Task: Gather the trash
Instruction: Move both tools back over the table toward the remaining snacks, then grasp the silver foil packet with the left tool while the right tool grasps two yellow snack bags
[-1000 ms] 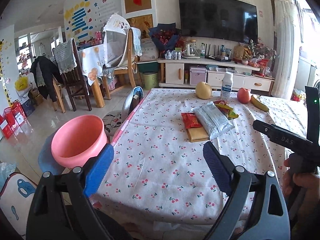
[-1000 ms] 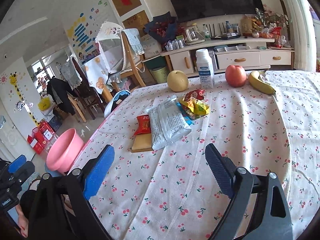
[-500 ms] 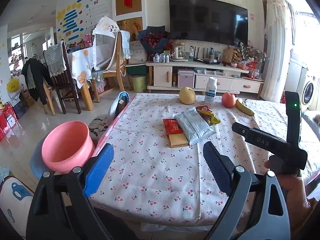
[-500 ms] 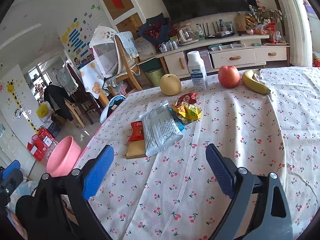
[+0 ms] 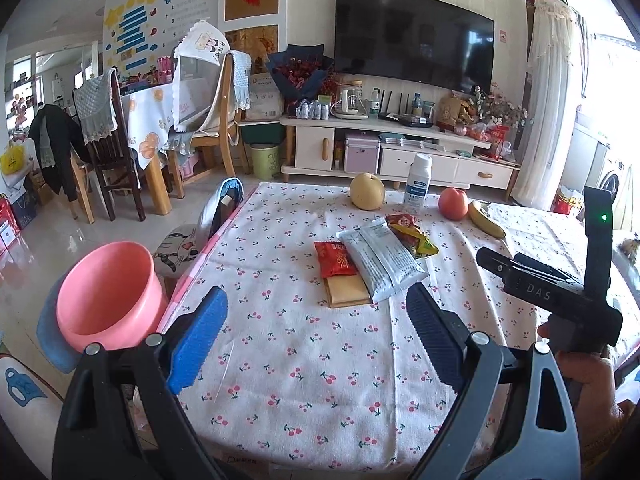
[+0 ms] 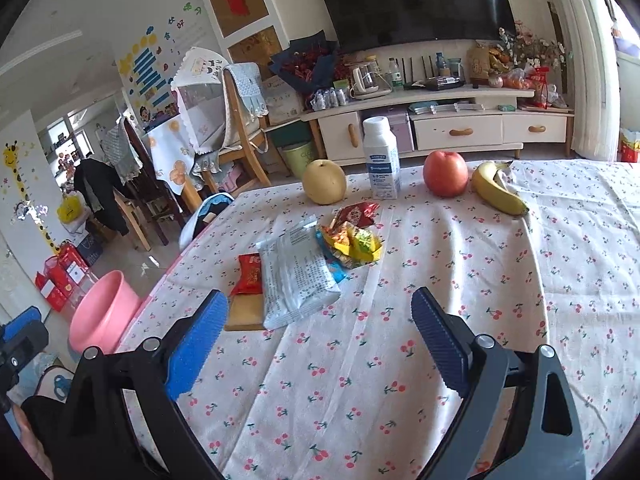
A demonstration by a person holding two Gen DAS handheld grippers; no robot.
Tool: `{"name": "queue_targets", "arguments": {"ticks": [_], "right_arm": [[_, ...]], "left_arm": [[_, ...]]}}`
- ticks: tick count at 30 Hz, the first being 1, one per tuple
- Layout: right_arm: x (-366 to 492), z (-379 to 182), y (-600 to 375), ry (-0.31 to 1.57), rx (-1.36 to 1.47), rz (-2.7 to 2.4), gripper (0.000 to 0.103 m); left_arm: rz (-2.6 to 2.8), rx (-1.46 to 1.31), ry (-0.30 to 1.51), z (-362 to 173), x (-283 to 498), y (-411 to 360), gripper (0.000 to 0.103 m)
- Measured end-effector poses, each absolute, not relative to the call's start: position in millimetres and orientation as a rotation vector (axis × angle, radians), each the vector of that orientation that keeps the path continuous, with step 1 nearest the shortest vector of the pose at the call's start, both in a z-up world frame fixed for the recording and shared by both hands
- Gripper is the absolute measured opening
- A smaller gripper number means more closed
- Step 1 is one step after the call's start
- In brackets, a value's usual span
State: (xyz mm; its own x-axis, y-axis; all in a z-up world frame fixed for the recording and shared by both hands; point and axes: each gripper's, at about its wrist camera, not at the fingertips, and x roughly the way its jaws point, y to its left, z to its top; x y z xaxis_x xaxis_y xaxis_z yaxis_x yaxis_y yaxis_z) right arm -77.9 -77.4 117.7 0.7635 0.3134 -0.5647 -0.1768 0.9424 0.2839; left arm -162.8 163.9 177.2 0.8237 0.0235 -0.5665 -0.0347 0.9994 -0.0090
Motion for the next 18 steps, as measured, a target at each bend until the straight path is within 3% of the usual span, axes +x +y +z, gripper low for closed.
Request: {"name": "queue_targets", "arguments": {"ticks": [12, 18], "right_arm": [[8.7, 71.3, -105.2, 0.793, 0.31, 0.217, 0.093], [56.0, 51.3, -100.2, 0.85, 0.347, 0.291, 0.093]], "left_arm": [[-0.066, -0.091, 0.871, 121.0, -22.4, 159.0, 0.091], [-0.154, -0.146, 0.922, 94.1, 19.6, 130.5, 0.091]]}}
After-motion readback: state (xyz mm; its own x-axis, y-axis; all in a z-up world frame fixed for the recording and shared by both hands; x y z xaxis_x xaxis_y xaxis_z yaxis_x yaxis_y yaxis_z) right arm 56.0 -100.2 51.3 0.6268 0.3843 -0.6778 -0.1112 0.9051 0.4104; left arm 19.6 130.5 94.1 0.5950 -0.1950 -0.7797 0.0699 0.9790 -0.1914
